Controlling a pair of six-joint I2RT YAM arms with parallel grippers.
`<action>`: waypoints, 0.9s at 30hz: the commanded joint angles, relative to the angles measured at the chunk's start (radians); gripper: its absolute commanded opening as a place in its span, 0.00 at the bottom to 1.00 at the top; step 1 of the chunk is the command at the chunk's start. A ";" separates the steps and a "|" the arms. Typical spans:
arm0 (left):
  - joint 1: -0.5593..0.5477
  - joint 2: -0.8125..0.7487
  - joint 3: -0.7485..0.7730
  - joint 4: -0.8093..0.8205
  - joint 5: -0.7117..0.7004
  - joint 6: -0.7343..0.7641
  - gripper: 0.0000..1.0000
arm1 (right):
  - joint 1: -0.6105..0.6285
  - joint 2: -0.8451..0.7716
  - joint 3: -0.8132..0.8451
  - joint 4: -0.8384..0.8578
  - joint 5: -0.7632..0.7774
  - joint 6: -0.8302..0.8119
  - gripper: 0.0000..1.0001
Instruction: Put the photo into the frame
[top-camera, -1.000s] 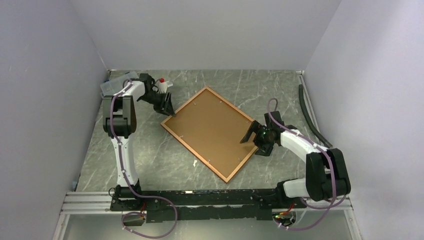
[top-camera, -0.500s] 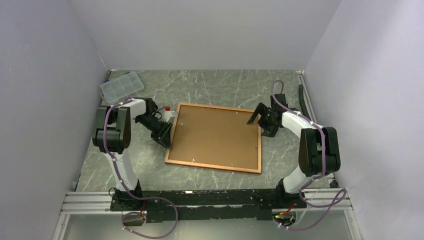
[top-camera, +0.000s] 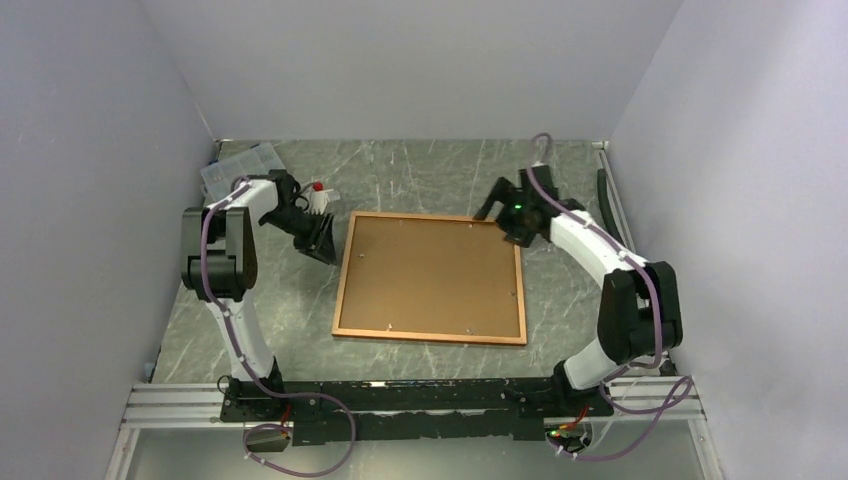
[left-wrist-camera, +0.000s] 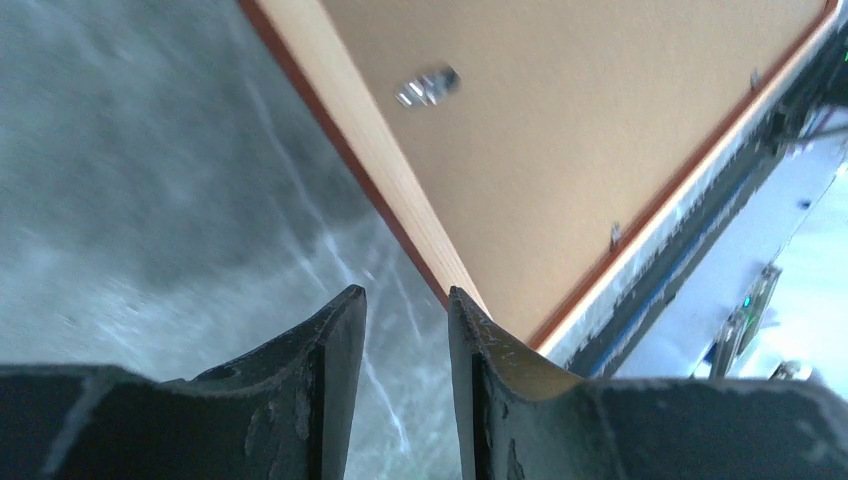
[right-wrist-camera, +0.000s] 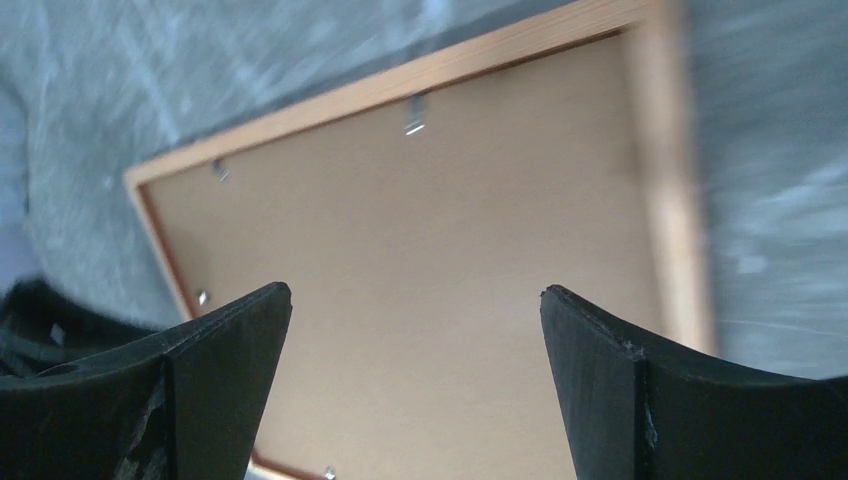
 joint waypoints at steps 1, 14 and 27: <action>0.005 0.107 0.070 0.078 0.092 -0.112 0.41 | 0.222 0.016 0.067 0.084 -0.015 0.119 1.00; 0.005 0.177 0.022 0.141 0.124 -0.128 0.31 | 0.589 0.437 0.356 0.328 -0.128 0.298 0.90; 0.005 0.164 -0.016 0.189 0.115 -0.163 0.16 | 0.533 0.643 0.568 0.312 -0.305 0.102 0.78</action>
